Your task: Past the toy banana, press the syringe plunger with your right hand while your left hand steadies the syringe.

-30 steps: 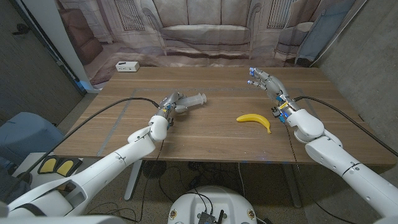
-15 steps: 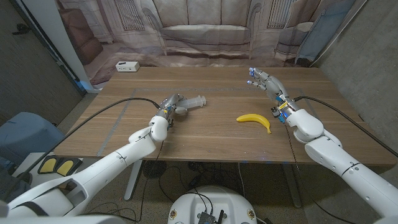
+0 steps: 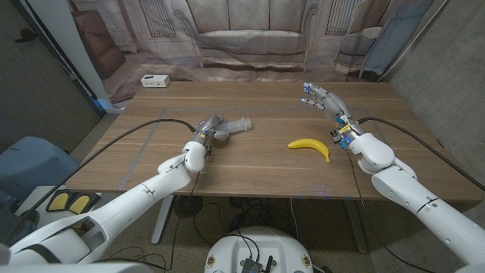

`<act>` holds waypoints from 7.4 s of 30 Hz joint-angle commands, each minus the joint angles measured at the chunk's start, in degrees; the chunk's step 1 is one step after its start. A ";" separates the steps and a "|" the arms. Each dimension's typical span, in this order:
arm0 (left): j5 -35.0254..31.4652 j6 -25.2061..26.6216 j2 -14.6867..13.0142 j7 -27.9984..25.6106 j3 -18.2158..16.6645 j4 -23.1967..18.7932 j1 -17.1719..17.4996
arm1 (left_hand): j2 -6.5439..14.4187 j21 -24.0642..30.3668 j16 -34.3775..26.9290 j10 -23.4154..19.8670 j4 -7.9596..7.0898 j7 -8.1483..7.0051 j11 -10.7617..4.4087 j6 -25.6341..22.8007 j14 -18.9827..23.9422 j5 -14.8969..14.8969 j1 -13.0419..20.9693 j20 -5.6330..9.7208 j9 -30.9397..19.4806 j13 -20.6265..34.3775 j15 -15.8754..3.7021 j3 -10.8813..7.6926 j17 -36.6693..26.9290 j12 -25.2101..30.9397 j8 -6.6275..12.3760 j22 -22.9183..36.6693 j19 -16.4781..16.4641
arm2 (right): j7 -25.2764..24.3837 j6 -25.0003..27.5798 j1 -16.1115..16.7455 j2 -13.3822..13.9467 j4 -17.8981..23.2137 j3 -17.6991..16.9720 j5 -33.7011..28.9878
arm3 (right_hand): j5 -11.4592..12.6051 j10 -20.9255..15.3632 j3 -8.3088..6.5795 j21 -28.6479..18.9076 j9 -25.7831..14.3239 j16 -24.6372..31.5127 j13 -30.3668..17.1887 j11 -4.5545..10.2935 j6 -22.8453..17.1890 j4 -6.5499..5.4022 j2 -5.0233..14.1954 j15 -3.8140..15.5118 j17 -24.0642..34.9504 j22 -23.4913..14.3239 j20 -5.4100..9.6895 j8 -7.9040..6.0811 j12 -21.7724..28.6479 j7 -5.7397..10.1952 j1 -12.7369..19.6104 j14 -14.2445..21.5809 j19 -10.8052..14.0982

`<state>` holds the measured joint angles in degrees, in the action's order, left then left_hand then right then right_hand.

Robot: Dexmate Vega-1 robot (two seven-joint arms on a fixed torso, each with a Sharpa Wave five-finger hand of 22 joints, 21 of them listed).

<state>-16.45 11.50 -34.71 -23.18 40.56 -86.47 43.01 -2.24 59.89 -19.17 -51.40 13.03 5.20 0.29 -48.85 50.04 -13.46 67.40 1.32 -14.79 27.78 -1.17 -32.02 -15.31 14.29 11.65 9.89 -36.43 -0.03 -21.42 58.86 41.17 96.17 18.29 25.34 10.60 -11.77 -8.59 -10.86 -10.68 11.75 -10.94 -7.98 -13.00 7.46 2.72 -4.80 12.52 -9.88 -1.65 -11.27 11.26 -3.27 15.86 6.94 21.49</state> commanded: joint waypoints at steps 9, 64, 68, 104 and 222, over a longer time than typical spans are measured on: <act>-0.28 0.71 -0.25 1.33 0.67 0.05 -0.81 | 8.97 0.32 0.61 -2.96 -3.17 -3.48 -3.52 -4.92 4.15 -0.23 6.01 -0.31 -0.20 -0.13 -6.78 -3.71 -0.02 -0.55 0.12 -0.02 0.66 | 0.64 -0.01 -0.48 -0.04 -0.72 0.21 0.51 | -0.13 -0.51 0.20 -0.33 -0.06 0.25 -0.18 -0.07 -0.87 0.16 0.20 -0.16 0.09 -0.12 -0.05 -0.13 0.32 0.11 0.33 -0.11 -0.15; -3.88 9.12 -1.00 5.35 3.77 -1.62 -3.05 | 4.91 -8.97 7.29 14.77 -6.69 -4.55 -2.47 7.73 -16.58 1.29 -10.39 -7.49 1.28 -3.11 -0.90 5.78 0.86 -3.87 -1.38 -0.10 17.25 | 1.41 -0.62 -1.28 -0.50 -2.85 0.54 1.32 | -0.12 -0.62 -0.44 -0.34 -0.07 0.18 -0.20 0.00 -1.26 0.79 0.59 -0.10 -0.16 -0.11 -0.16 -0.12 0.32 -0.14 1.81 -0.15 -0.27; -4.39 9.60 -1.12 5.98 4.23 -1.83 -3.39 | 4.93 -9.88 7.52 16.79 -6.62 -4.51 -2.30 9.76 -18.38 1.44 -11.10 -8.13 1.45 -3.34 -0.81 6.55 0.91 -3.94 -1.59 -0.07 18.52 | 1.26 -0.57 -0.99 -0.36 -2.60 0.40 1.39 | -0.13 -0.63 -0.47 -0.34 -0.07 0.18 -0.20 0.03 -1.38 0.81 0.59 -0.21 -0.17 -0.11 -0.19 -0.15 0.32 -0.11 1.89 -0.14 -0.28; -7.40 11.67 -2.43 8.04 5.20 -3.59 -4.01 | 3.72 -16.11 8.41 28.51 -6.51 -5.80 -1.67 25.00 -29.93 2.84 -16.57 -11.84 2.85 -4.97 1.59 11.41 2.40 -3.60 -1.80 0.13 26.33 | 0.64 -0.61 -0.49 -0.54 -2.17 0.49 0.96 | -0.25 -0.73 -0.48 -0.34 -0.07 0.22 -0.21 0.05 -1.45 0.73 0.58 -0.05 -0.14 -0.12 -0.21 -0.07 0.32 -0.11 2.01 -0.21 -0.37; 39.21 -25.86 -0.85 20.58 -16.44 -0.46 6.42 | 3.39 -28.76 8.90 38.17 -15.45 2.32 6.37 39.97 -39.34 3.10 -41.82 -5.44 4.33 -11.55 6.31 20.39 4.60 -3.77 -1.85 -0.11 30.41 | -1.71 -1.63 0.48 -7.10 -7.51 1.35 6.25 | -0.27 2.20 0.78 0.19 -0.04 -0.30 -0.07 0.21 2.38 -0.36 -0.58 0.35 0.02 -0.05 1.41 0.60 -0.42 -2.54 -0.01 -2.36 -1.95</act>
<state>18.03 -12.26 -37.07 -5.62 24.26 -89.98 49.85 1.21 31.52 -10.57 -13.68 -2.46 7.46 6.64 -9.48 11.15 -10.15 26.09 -4.54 -10.38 16.24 4.98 -11.77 -10.65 10.54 10.15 9.59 -6.00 -1.56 -22.57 58.85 34.54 89.36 19.79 30.90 10.37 -9.69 -7.99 -10.79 -10.68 11.40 -10.93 -7.78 -10.93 7.09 2.19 -4.39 12.40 -9.88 -0.11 -10.56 10.80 -5.73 16.53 4.88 19.72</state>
